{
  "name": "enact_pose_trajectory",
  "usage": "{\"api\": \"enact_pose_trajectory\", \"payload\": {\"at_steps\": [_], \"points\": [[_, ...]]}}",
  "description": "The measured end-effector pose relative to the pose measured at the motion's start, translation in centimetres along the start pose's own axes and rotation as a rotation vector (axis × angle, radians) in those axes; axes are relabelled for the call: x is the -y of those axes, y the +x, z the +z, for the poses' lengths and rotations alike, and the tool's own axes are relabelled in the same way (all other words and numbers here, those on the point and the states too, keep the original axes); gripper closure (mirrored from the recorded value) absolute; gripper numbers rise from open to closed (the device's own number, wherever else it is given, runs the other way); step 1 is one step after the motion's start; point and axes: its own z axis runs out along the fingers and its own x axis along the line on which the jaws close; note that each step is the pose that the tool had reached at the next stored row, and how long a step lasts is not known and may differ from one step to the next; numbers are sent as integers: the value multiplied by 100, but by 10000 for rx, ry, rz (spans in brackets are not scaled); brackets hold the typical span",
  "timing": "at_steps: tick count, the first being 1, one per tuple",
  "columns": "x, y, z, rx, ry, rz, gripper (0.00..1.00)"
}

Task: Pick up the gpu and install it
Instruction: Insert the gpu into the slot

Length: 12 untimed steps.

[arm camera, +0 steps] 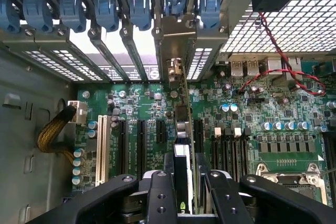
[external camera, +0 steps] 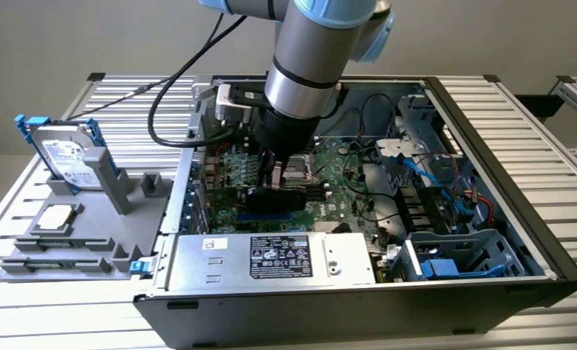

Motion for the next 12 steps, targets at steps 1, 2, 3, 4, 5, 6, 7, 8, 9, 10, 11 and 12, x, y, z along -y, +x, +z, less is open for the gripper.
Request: {"api": "enact_pose_trajectory", "payload": {"at_steps": [1,2,3,4,5,6,7,8,9,10,11,12], "points": [[0,0,0,0,-10,1,73],[0,0,-1,-1,-17,2,73],[0,0,0,-1,-20,2,73],[0,1,0,-1,-21,2,73],[0,1,0,-1,-23,2,73],[0,1,0,-1,-23,2,73],[0,1,0,-1,-23,0,73],[0,1,0,-3,-24,-6,73],[1,1,-1,-6,-24,-14,73],[1,1,-1,-8,-24,-25,73],[1,1,-1,-11,-24,-36,73],[1,1,0,-13,-24,-46,73]]}}
